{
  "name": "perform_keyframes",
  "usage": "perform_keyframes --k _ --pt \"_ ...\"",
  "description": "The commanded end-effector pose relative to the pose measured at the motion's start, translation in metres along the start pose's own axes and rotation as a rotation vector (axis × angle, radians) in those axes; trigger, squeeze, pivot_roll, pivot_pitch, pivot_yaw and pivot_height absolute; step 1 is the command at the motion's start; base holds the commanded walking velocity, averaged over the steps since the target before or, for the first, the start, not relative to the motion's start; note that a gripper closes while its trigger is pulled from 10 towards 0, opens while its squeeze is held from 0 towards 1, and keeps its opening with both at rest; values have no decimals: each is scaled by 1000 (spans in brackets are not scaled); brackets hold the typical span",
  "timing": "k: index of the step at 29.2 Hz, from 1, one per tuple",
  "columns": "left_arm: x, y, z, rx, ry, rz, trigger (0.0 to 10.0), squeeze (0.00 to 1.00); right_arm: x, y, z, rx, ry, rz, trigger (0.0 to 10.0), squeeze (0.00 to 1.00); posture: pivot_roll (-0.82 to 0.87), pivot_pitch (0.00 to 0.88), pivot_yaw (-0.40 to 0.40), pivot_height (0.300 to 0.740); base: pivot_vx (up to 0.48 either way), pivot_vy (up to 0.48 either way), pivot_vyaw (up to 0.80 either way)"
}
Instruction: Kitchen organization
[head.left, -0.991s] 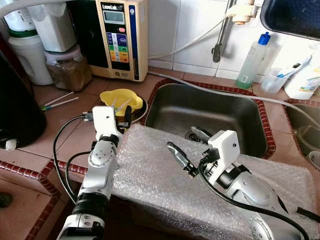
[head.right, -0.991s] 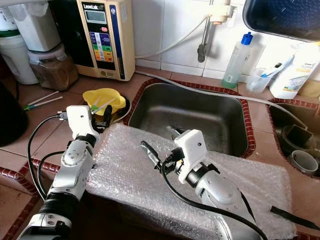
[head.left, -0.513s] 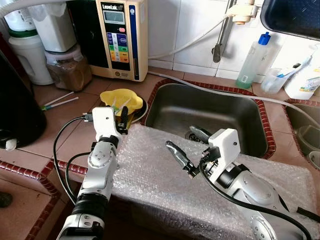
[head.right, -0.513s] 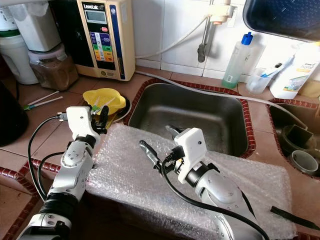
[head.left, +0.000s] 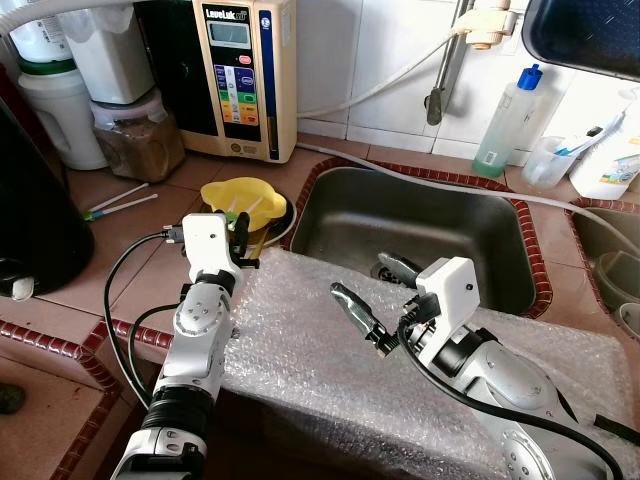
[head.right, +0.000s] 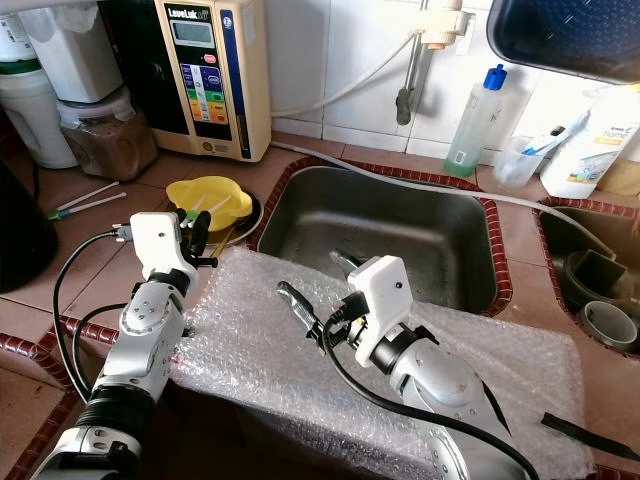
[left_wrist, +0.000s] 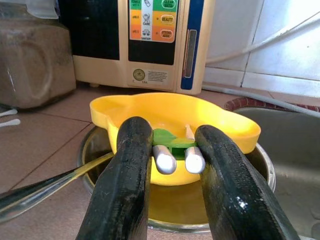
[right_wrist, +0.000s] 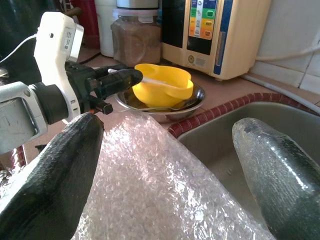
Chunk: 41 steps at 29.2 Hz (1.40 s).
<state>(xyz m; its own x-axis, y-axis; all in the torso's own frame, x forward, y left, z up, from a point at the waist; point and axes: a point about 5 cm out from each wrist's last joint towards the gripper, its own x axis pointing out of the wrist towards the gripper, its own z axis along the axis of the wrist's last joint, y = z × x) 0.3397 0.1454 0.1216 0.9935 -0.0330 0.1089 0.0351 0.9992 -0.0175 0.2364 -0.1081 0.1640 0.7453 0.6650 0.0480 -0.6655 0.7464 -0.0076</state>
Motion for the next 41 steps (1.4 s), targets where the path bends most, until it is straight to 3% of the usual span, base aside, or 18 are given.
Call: perform_keyframes --k 1,13,16,20,25,29,36,41 --pt "-2 2 2 17 -12 7 0 0 1 -1 4 -9 -17 14 10000 0 23 0 1 740 0 0 0" --pt "-1 -1 7 30 -36 -5 0 0 6 -1 3 -13 -20 20 10000 0 20 0 -1 740 0 0 0" --pt "-1 -3 31 123 -188 0 0 0 8 -2 4 -17 -26 15 10000 0 22 0 -2 740 0 0 0" --pt "-3 -10 56 210 -311 -28 0 0 11 -7 8 -1 -48 -5 10000 0 26 0 -3 740 0 0 0" --pt "-6 -20 71 179 -367 -75 0 0 18 -17 18 14 -92 -30 10000 0 33 0 -3 740 0 0 0" --pt "-11 -36 81 208 -440 -159 0 0 25 -32 31 76 -151 -75 10000 0 44 0 -14 740 0 0 0" --pt "-21 -67 80 125 -431 -365 0 0 43 -46 49 280 -255 -88 10000 0 55 0 -14 740 0 0 0" --pt "-23 -72 76 111 -430 -363 0 0 57 -59 53 258 -246 -132 10000 0 54 0 -11 740 0 0 0"
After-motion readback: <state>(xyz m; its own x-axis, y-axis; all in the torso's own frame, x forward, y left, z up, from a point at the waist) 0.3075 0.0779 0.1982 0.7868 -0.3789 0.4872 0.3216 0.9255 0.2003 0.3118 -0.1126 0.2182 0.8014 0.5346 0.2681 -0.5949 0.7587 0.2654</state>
